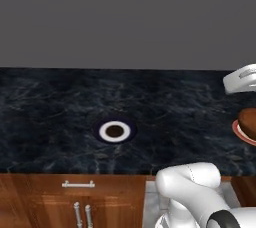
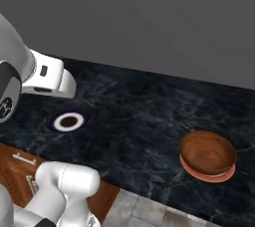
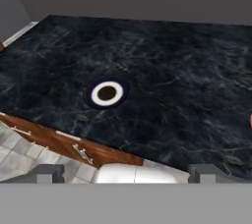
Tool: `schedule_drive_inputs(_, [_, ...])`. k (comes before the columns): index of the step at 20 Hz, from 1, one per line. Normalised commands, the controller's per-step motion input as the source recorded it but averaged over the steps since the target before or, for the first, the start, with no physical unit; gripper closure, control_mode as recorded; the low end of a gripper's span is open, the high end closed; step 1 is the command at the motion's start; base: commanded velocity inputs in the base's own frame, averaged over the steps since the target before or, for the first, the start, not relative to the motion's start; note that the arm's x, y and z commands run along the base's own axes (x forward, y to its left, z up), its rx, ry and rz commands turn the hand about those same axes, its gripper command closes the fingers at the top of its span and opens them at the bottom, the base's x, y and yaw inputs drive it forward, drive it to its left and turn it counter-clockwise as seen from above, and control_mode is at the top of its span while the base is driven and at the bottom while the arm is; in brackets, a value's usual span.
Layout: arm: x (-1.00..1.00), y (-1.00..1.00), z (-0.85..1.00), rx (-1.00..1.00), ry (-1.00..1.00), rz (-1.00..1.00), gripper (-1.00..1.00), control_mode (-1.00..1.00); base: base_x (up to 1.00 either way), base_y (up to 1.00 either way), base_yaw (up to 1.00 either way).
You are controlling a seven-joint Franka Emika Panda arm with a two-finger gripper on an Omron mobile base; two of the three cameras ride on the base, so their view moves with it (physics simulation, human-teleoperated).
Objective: Move the bowls from the cabinet to the plates on the dining table.
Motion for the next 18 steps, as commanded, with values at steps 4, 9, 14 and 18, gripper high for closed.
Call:
schedule_drive_inputs(4, [0.0, 0.0, 0.0, 0.0, 0.0, 0.0, -1.0, 1.0, 0.0, 0.0, 0.25])
schedule_drive_inputs(9, [0.0, 0.0, 0.0, 0.0, 0.0, 0.0, -1.0, 1.0, 0.0, 0.0, 0.25])
schedule_drive_inputs(14, [0.0, 0.0, 0.0, 0.0, 0.0, 0.0, -1.0, 1.0, 0.0, 0.0, 0.25])
schedule_drive_inputs(18, [0.0, 0.0, 0.0, 0.0, 0.0, 0.0, -1.0, 1.0, 0.0, 0.0, 0.25])
